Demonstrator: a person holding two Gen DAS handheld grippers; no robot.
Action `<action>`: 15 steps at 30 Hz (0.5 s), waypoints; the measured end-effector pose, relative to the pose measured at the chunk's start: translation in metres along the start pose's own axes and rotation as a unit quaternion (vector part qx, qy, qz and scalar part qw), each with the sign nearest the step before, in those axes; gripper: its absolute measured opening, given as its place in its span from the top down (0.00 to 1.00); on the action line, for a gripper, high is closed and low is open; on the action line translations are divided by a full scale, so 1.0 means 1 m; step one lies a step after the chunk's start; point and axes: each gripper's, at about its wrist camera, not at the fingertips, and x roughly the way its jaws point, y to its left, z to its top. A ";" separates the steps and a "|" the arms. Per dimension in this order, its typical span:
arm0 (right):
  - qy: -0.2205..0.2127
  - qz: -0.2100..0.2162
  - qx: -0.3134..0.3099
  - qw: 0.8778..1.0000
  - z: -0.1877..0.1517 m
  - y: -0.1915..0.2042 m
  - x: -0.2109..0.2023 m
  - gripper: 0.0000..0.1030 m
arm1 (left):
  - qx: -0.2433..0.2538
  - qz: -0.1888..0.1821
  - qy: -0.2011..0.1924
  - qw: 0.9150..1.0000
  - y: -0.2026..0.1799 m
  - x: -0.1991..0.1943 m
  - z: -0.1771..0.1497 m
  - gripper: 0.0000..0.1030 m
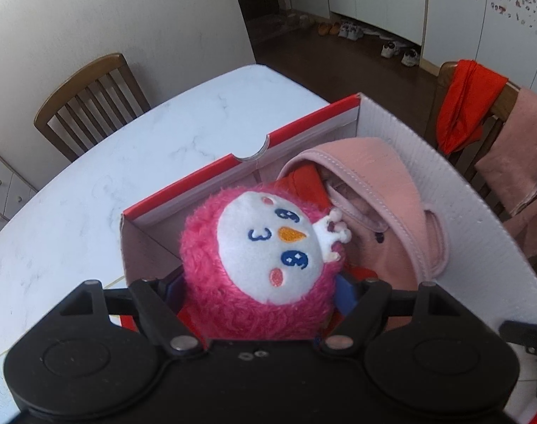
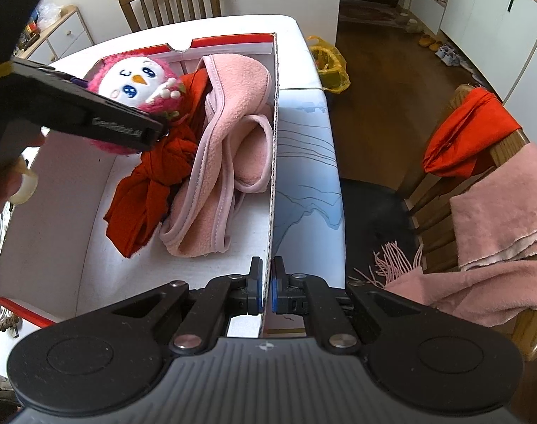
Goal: Organize objects
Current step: 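Lower the pink plush toy into the shoebox and open the left gripper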
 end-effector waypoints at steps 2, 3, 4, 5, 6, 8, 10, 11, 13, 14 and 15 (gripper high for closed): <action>0.000 0.001 0.000 1.000 0.000 -0.001 0.000 0.96 | -0.002 -0.001 0.007 1.000 0.002 0.005 0.000 0.24; 0.001 0.001 0.002 1.000 0.000 -0.002 0.000 0.96 | -0.004 0.001 0.011 1.000 0.003 0.007 0.000 0.24; 0.001 0.002 0.002 1.000 0.001 -0.002 0.000 0.96 | -0.007 0.002 0.016 1.000 0.005 0.010 -0.001 0.24; 0.001 0.002 0.002 1.000 0.001 -0.003 0.000 0.96 | -0.008 0.003 0.020 1.000 0.006 0.012 -0.001 0.24; 0.001 0.002 0.002 1.000 0.001 -0.003 0.000 0.96 | -0.009 0.005 0.023 1.000 0.007 0.014 -0.001 0.24; 0.001 0.003 0.002 1.000 0.001 -0.003 0.000 0.96 | -0.010 0.008 0.027 1.000 0.009 0.017 -0.002 0.24; 0.001 0.003 0.001 1.000 0.001 -0.003 0.000 0.96 | -0.010 0.008 0.030 0.999 0.010 0.019 -0.003 0.23; 0.002 0.003 0.001 1.000 0.001 -0.004 -0.001 0.96 | -0.010 0.010 0.031 0.999 0.010 0.020 -0.004 0.22; 0.001 0.003 0.002 1.000 0.001 -0.004 -0.001 0.96 | -0.005 0.009 0.031 0.999 0.009 0.020 -0.003 0.20; 0.002 0.003 0.002 1.000 0.001 -0.004 -0.001 0.96 | -0.003 0.008 0.030 1.000 0.010 0.020 -0.003 0.19; 0.002 0.003 0.002 1.000 0.001 -0.004 -0.001 0.96 | -0.004 0.006 0.030 1.000 0.010 0.019 -0.003 0.19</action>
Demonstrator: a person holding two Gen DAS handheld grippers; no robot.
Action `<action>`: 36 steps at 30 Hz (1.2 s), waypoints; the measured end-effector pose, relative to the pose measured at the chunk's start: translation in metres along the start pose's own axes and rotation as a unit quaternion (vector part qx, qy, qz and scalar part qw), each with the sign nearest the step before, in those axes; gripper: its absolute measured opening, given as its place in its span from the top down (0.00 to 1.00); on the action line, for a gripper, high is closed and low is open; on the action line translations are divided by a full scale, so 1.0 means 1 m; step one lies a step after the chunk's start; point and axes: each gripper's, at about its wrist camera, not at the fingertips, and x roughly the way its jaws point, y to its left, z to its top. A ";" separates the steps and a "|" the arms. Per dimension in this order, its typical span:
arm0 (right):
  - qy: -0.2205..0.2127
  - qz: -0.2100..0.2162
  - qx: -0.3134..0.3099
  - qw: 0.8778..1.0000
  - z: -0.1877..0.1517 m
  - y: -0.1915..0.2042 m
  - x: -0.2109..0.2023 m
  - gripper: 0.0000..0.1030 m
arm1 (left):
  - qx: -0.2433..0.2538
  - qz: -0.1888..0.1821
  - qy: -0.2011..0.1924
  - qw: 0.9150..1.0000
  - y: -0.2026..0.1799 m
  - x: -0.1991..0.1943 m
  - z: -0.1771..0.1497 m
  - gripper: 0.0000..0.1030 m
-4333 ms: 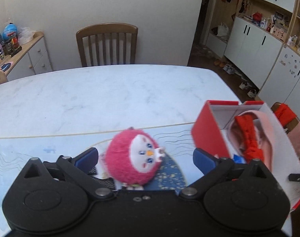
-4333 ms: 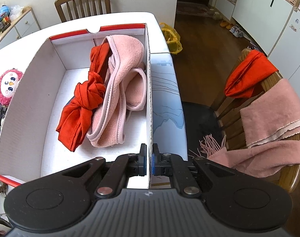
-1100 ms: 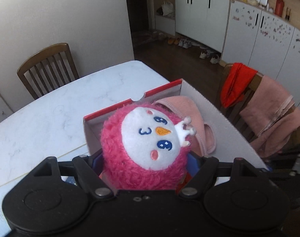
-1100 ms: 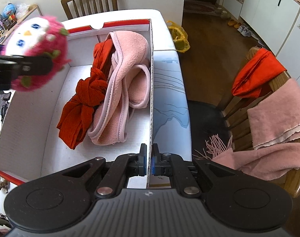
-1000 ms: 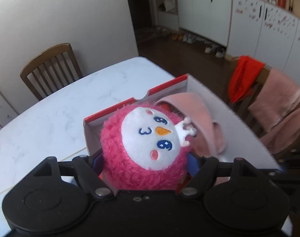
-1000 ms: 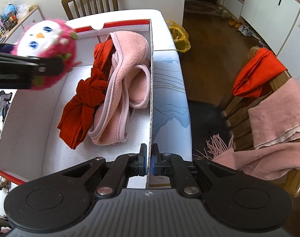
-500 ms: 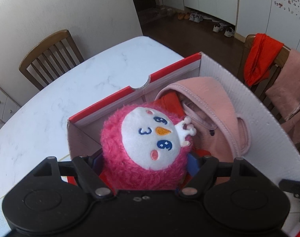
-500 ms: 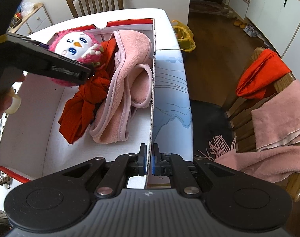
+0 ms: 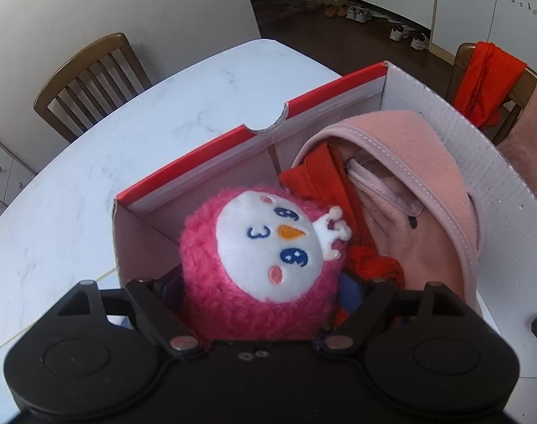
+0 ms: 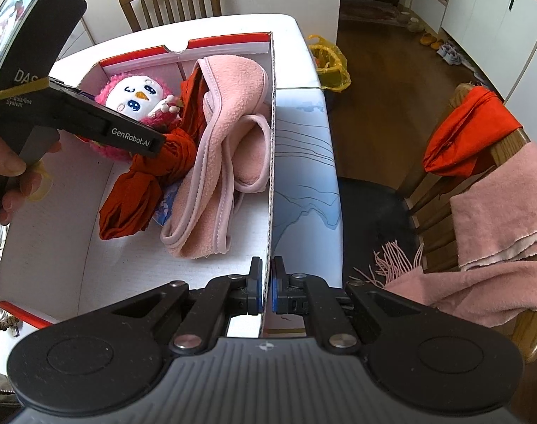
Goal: Organize objects
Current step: 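Lower the pink plush toy into the shoebox and open the left gripper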
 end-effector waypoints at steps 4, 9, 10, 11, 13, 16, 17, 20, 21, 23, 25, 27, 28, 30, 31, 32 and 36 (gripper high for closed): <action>0.001 0.000 0.000 1.000 0.000 0.000 0.000 0.96 | -0.002 -0.003 -0.002 1.000 0.003 -0.002 -0.002 0.16; 0.002 -0.001 0.002 1.000 -0.001 0.000 0.000 0.96 | -0.009 -0.014 -0.012 1.000 0.007 -0.009 -0.002 0.12; 0.002 -0.001 0.001 1.000 -0.001 0.000 0.000 0.96 | -0.009 -0.015 -0.014 1.000 0.007 -0.011 -0.002 0.12; 0.002 -0.001 0.001 1.000 -0.001 0.000 -0.001 0.96 | -0.009 -0.017 -0.015 1.000 0.007 -0.012 -0.003 0.12; 0.002 -0.001 0.001 1.000 -0.001 0.000 -0.001 0.96 | -0.013 -0.022 -0.019 1.000 0.009 -0.016 -0.003 0.11; 0.001 -0.003 -0.001 1.000 -0.001 0.001 -0.002 0.96 | -0.020 -0.036 -0.026 0.999 0.012 -0.024 -0.003 0.10; 0.001 -0.003 -0.001 1.000 -0.001 0.001 -0.002 0.96 | -0.023 -0.042 -0.029 0.998 0.014 -0.027 -0.004 0.10; 0.001 -0.004 -0.002 1.000 -0.001 0.002 -0.002 0.96 | -0.028 -0.052 -0.039 0.998 0.016 -0.036 -0.005 0.09; 0.001 -0.004 -0.001 1.000 -0.001 0.002 -0.002 0.96 | -0.027 -0.054 -0.043 0.997 0.017 -0.039 -0.006 0.08; 0.001 -0.004 0.001 1.000 -0.001 0.002 -0.002 0.96 | -0.028 -0.059 -0.050 0.997 0.016 -0.046 -0.007 0.08; 0.002 -0.006 0.000 1.000 -0.001 0.002 -0.002 0.96 | -0.033 -0.067 -0.057 0.996 0.019 -0.054 -0.010 0.08; 0.002 -0.007 -0.001 1.000 -0.001 0.003 -0.002 0.96 | -0.039 -0.075 -0.064 0.994 0.021 -0.061 -0.011 0.07; 0.001 -0.009 -0.003 1.000 -0.001 0.003 -0.002 0.96 | -0.042 -0.079 -0.067 0.994 0.021 -0.066 -0.010 0.07; 0.001 -0.010 -0.004 1.000 0.000 0.003 -0.002 0.96 | -0.048 -0.083 -0.075 0.993 0.025 -0.074 -0.013 0.06; 0.001 -0.011 -0.004 1.000 0.000 0.004 -0.001 0.96 | -0.050 -0.086 -0.079 0.992 0.028 -0.079 -0.014 0.05; 0.001 -0.011 -0.004 1.000 0.000 0.004 -0.001 0.96 | -0.052 -0.088 -0.083 0.991 0.030 -0.083 -0.016 0.04; 0.002 -0.013 -0.006 1.000 0.000 0.004 0.000 0.96 | -0.062 -0.096 -0.097 0.989 0.039 -0.096 -0.023 0.04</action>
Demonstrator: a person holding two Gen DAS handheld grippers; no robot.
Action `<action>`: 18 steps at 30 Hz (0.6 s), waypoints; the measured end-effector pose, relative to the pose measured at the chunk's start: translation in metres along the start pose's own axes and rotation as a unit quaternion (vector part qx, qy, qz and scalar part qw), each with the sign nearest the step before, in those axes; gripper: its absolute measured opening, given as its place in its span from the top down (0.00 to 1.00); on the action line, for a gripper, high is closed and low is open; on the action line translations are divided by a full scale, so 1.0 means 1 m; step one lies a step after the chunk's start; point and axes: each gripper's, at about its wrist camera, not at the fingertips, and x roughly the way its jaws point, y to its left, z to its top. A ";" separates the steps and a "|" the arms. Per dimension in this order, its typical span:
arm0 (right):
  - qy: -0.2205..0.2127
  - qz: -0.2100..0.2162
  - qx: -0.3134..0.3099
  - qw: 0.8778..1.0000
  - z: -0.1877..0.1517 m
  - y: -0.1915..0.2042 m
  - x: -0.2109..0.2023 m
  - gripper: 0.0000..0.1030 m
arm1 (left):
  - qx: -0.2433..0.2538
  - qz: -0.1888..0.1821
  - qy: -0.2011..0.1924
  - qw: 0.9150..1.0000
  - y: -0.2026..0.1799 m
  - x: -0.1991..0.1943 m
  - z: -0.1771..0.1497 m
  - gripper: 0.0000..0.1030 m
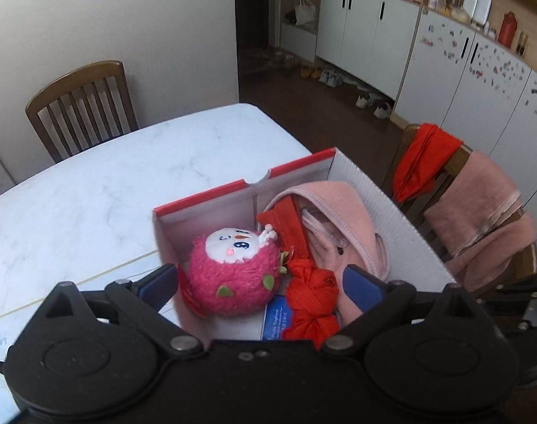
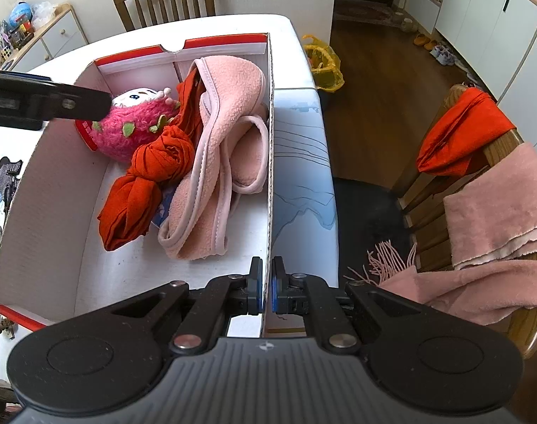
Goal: Organize objects
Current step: 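Lower the pink plush toy into the shoebox and open the left gripper, then move the left gripper to the black dotted glove and grasp it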
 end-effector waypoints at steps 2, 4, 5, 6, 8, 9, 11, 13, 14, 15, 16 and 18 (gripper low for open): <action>0.001 -0.001 0.000 1.000 0.000 0.000 0.000 0.96 | -0.005 -0.001 -0.006 1.000 0.005 -0.006 -0.002 0.03; 0.003 0.003 0.004 1.000 0.002 0.000 0.000 0.96 | -0.010 -0.003 -0.011 1.000 0.010 -0.013 -0.004 0.03; 0.002 0.002 0.004 1.000 0.002 0.000 0.000 0.96 | -0.014 -0.004 -0.014 1.000 0.012 -0.016 -0.006 0.03; 0.002 0.001 0.002 1.000 0.003 0.001 0.000 0.96 | -0.018 -0.005 -0.016 1.000 0.015 -0.020 -0.008 0.03; 0.002 0.000 0.000 1.000 0.003 0.001 -0.001 0.96 | -0.025 -0.004 -0.021 0.999 0.021 -0.026 -0.012 0.01; 0.002 -0.001 -0.001 1.000 0.003 0.002 -0.001 0.96 | -0.029 -0.003 -0.024 0.999 0.025 -0.030 -0.014 0.01; 0.002 -0.003 -0.002 1.000 0.004 0.003 -0.001 0.96 | -0.040 -0.001 -0.026 0.999 0.033 -0.035 -0.019 0.01; 0.002 -0.004 -0.003 1.000 0.004 0.003 -0.001 0.96 | -0.053 0.004 -0.026 0.998 0.043 -0.039 -0.024 0.01; 0.002 -0.005 -0.004 1.000 0.005 0.004 -0.001 0.96 | -0.059 0.008 -0.027 0.998 0.048 -0.040 -0.027 0.01; 0.003 -0.007 -0.006 1.000 0.005 0.004 -0.001 0.96 | -0.065 0.012 -0.028 0.997 0.053 -0.042 -0.030 0.01; 0.003 -0.008 -0.007 1.000 0.005 0.005 0.000 0.96 | -0.071 0.016 -0.028 0.997 0.059 -0.043 -0.033 0.01; 0.003 -0.011 -0.011 1.000 0.006 0.006 0.001 0.96 | -0.083 0.025 -0.028 0.996 0.072 -0.047 -0.039 0.01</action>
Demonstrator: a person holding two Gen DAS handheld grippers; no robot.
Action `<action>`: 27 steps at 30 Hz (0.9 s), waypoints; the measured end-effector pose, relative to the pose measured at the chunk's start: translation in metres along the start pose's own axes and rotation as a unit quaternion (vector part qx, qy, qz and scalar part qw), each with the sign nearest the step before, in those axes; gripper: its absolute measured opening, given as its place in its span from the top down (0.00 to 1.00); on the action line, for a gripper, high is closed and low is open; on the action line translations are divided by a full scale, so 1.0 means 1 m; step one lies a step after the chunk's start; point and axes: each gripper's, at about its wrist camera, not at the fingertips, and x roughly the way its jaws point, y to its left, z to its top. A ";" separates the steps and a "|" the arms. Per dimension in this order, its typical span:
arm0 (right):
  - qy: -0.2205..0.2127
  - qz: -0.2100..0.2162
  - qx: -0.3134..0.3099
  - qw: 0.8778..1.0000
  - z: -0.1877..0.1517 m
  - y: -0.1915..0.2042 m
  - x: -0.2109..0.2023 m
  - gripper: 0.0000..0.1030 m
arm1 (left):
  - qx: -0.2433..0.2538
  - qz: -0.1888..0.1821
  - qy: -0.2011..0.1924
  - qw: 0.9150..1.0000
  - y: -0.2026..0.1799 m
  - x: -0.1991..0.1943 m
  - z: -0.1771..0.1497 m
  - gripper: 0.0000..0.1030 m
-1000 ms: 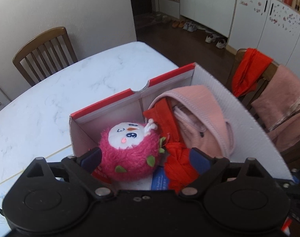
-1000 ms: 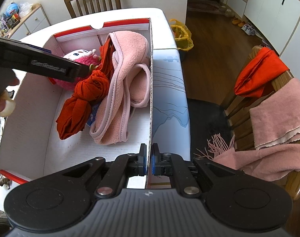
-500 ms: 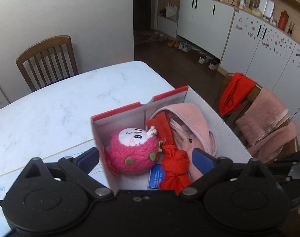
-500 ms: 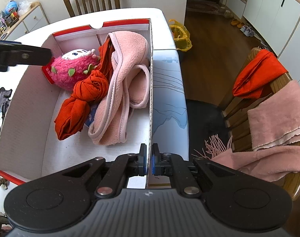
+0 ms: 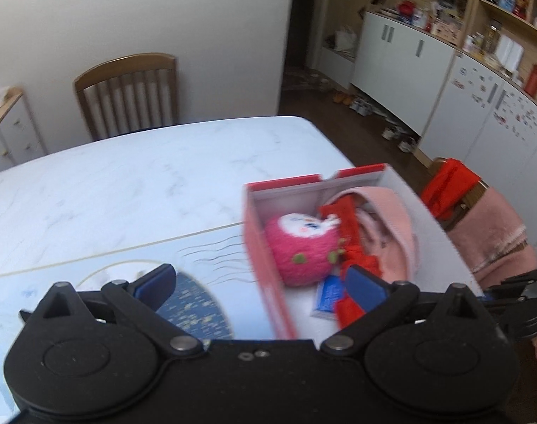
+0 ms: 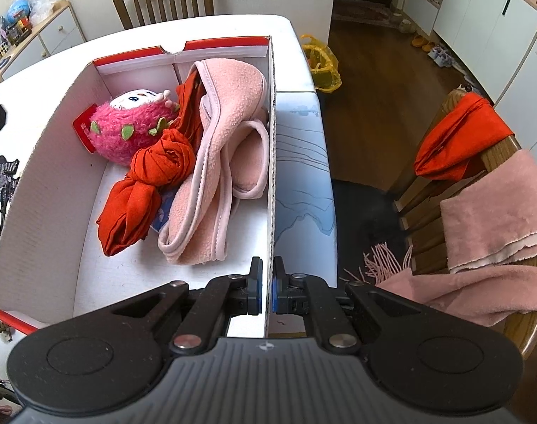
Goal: Organize objects
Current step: 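Move the left gripper to the black dotted glove and grasp it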
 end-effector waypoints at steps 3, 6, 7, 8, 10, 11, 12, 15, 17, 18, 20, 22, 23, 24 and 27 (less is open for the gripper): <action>0.001 -0.005 -0.005 1.000 0.000 0.002 0.001 0.96 | -0.015 0.020 -0.002 1.000 0.024 -0.006 -0.006 0.01; 0.002 -0.008 -0.004 1.000 0.001 0.003 0.003 0.96 | -0.028 0.042 -0.003 0.999 0.048 -0.012 -0.011 0.01; 0.003 -0.009 -0.003 1.000 0.001 0.003 0.003 0.96 | -0.034 0.050 -0.002 0.998 0.057 -0.013 -0.013 0.01; 0.003 -0.010 -0.003 1.000 0.001 0.003 0.003 0.96 | -0.040 0.058 0.000 0.997 0.066 -0.014 -0.014 0.01; 0.004 -0.012 -0.004 1.000 0.001 0.003 0.004 0.96 | -0.055 0.073 0.004 0.996 0.085 -0.014 -0.018 0.01; 0.005 -0.014 -0.004 1.000 0.002 0.004 0.004 0.96 | -0.063 0.080 0.006 0.995 0.094 -0.014 -0.019 0.01; 0.006 -0.015 -0.003 1.000 0.002 0.004 0.005 0.96 | -0.071 0.087 0.008 0.994 0.104 -0.014 -0.020 0.01; 0.007 -0.019 -0.002 1.000 0.002 0.005 0.005 0.96 | -0.095 0.110 0.022 0.989 0.131 -0.008 -0.022 0.01; 0.008 -0.021 -0.001 1.000 0.003 0.006 0.005 0.96 | -0.116 0.119 0.033 0.986 0.150 -0.001 -0.024 0.01; 0.008 -0.023 -0.001 1.000 0.003 0.006 0.005 0.96 | -0.126 0.124 0.039 0.983 0.159 0.003 -0.026 0.01; 0.009 -0.025 0.000 1.000 0.003 0.007 0.005 0.96 | -0.144 0.131 0.054 0.979 0.177 0.013 -0.030 0.01; 0.010 -0.029 0.000 1.000 0.003 0.007 0.006 0.96 | -0.160 0.136 0.070 0.975 0.190 0.025 -0.032 0.02; 0.011 -0.030 0.000 0.999 0.004 0.008 0.006 0.96 | -0.167 0.135 0.077 0.974 0.196 0.029 -0.034 0.02; 0.012 -0.031 0.001 0.999 0.004 0.008 0.006 0.96 | -0.176 0.132 0.083 0.972 0.202 0.035 -0.036 0.02; 0.013 -0.034 0.002 0.999 0.004 0.009 0.006 0.96 | -0.196 0.123 0.101 0.968 0.212 0.052 -0.040 0.03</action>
